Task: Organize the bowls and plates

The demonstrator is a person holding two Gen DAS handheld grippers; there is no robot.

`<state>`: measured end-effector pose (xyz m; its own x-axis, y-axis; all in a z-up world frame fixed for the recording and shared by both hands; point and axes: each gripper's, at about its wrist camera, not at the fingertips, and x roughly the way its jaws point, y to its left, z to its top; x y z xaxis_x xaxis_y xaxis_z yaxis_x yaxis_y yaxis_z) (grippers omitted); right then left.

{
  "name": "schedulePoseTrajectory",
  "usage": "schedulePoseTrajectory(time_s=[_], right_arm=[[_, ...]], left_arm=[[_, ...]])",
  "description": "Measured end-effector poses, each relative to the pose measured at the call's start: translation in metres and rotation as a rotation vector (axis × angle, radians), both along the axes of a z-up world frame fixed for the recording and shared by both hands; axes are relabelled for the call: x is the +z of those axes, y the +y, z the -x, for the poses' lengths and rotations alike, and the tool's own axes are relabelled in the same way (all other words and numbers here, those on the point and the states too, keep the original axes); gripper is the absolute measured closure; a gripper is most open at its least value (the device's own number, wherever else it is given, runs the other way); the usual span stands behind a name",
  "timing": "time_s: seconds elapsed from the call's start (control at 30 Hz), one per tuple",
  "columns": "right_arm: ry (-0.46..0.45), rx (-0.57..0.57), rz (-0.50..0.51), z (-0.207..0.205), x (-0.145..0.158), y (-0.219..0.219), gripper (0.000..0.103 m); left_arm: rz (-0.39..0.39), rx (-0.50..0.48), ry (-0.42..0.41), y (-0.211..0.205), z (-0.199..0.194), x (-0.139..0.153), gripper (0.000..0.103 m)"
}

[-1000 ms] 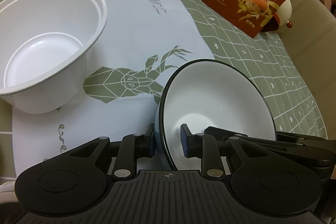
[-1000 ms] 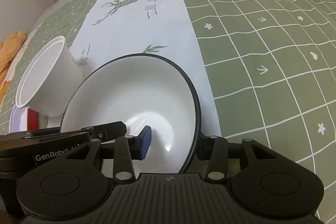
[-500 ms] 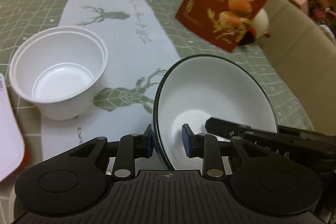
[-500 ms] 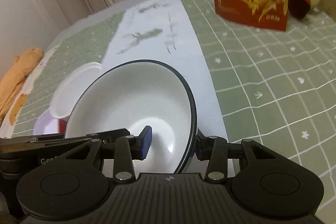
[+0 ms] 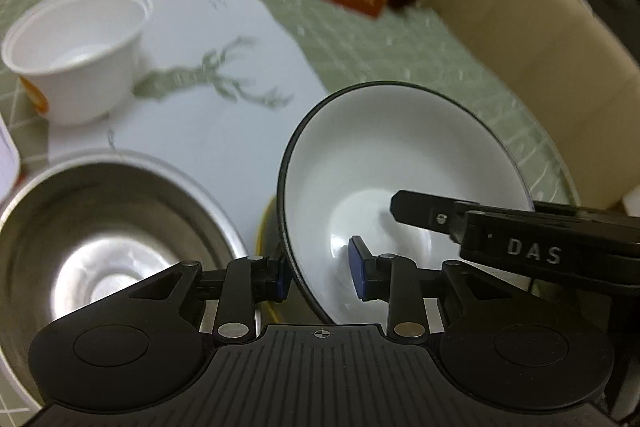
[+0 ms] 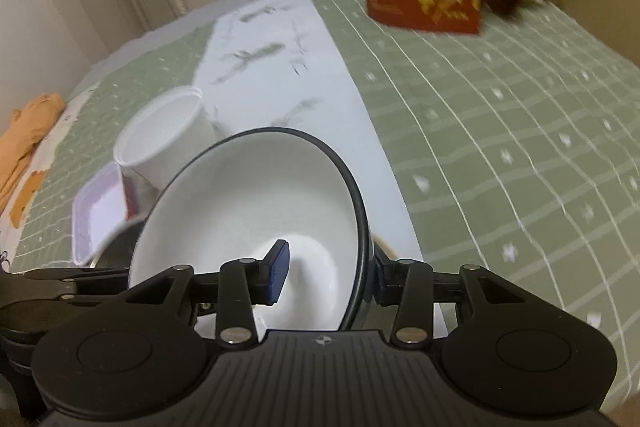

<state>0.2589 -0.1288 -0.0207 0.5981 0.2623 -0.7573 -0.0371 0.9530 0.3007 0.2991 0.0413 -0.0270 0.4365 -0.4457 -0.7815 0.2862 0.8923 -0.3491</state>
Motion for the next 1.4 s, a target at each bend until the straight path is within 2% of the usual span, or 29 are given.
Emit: schedulePoseTrajectory(time_s=[0.13,0.3,0.4,1.03,1.23,1.4], right_arm=[[0.046,-0.025,-0.020,0.006,-0.020,-0.003,0.061],[0.071,-0.034,-0.068,0.009,-0.035,-0.007,0.061],[0.070,-0.045,-0.077,0.013,-0.042,-0.007,0.061],[0.032,-0.060,-0.091,0.026,-0.029,-0.013,0.059],[0.008,-0.066,-0.072,0.028,-0.025,-0.011,0.059],[-0.038,-0.079,-0.041,0.032,-0.013,-0.014,0.059]], left_arm=[[-0.037,-0.021,0.006,-0.003,0.004,-0.007,0.071],[-0.006,-0.032,-0.014,0.009,0.012,0.000,0.072],[0.000,-0.037,-0.015,0.011,0.014,0.001,0.076],[0.015,-0.031,0.032,0.019,0.009,0.003,0.076],[0.036,-0.011,-0.010,0.032,0.003,0.017,0.076],[-0.015,0.017,-0.037,0.032,-0.009,0.022,0.075]])
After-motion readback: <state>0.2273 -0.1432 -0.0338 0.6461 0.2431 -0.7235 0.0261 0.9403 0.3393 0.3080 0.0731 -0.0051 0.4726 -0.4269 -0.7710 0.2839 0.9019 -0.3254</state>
